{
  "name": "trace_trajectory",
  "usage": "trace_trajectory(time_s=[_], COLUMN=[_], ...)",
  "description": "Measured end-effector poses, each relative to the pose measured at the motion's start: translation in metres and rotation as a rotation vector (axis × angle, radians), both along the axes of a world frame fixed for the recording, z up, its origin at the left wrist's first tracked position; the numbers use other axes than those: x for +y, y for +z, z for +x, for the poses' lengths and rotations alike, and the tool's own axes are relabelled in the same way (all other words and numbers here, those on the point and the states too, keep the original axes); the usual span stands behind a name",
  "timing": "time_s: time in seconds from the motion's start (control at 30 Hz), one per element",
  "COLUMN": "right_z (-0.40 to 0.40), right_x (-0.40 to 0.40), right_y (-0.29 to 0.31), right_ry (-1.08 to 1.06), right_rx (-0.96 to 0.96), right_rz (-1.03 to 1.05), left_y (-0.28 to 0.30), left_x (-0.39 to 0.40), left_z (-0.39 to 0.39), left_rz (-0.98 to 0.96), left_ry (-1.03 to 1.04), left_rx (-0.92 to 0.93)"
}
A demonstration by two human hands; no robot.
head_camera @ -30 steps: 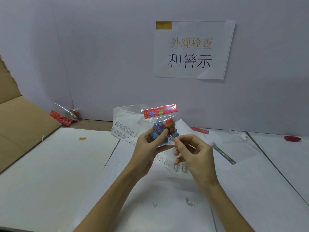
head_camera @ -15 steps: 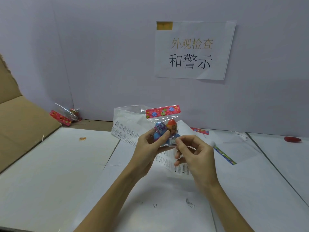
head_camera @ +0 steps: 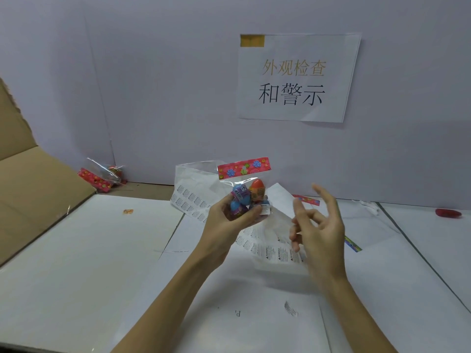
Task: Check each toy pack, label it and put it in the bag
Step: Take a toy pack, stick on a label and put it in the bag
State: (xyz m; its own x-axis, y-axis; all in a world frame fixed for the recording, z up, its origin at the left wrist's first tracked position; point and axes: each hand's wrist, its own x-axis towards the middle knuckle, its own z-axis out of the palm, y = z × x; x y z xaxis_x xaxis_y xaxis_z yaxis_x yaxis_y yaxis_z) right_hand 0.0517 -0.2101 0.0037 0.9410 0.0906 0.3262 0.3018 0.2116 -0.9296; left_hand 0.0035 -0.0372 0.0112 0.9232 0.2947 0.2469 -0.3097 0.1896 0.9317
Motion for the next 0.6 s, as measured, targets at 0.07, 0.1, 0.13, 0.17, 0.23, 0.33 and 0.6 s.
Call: trace_trajectory(time_s=[0.07, 0.1, 0.13, 0.17, 0.23, 0.33, 0.6], right_z=[-0.004, -0.006, -0.008, -0.009, -0.008, -0.006, -0.008], right_x=[0.004, 0.008, 0.012, 0.014, 0.014, 0.007, 0.009], right_y=[0.000, -0.001, 0.000, 0.000, 0.002, 0.005, 0.004], right_ry=[0.056, 0.088, 0.103, 0.101, 0.094, 0.192, 0.223], right_rx=[-0.032, -0.045, -0.050, -0.049, -0.013, 0.103, 0.047], right_rz=[-0.121, -0.193, -0.242, -0.256, -0.205, -0.094, -0.136], left_y=[-0.001, -0.001, -0.001, -0.001, 0.000, 0.003, 0.001], left_x=[-0.004, -0.007, -0.008, -0.010, -0.010, -0.010, -0.007], left_z=[0.000, 0.000, 0.000, -0.001, -0.002, -0.005, -0.002], left_rz=[0.025, 0.048, 0.072, 0.086, 0.063, 0.025, -0.035], left_ry=[-0.004, 0.001, 0.002, -0.008, -0.072, -0.121, -0.096], left_rx=[0.009, 0.023, 0.036, 0.042, 0.027, 0.021, 0.011])
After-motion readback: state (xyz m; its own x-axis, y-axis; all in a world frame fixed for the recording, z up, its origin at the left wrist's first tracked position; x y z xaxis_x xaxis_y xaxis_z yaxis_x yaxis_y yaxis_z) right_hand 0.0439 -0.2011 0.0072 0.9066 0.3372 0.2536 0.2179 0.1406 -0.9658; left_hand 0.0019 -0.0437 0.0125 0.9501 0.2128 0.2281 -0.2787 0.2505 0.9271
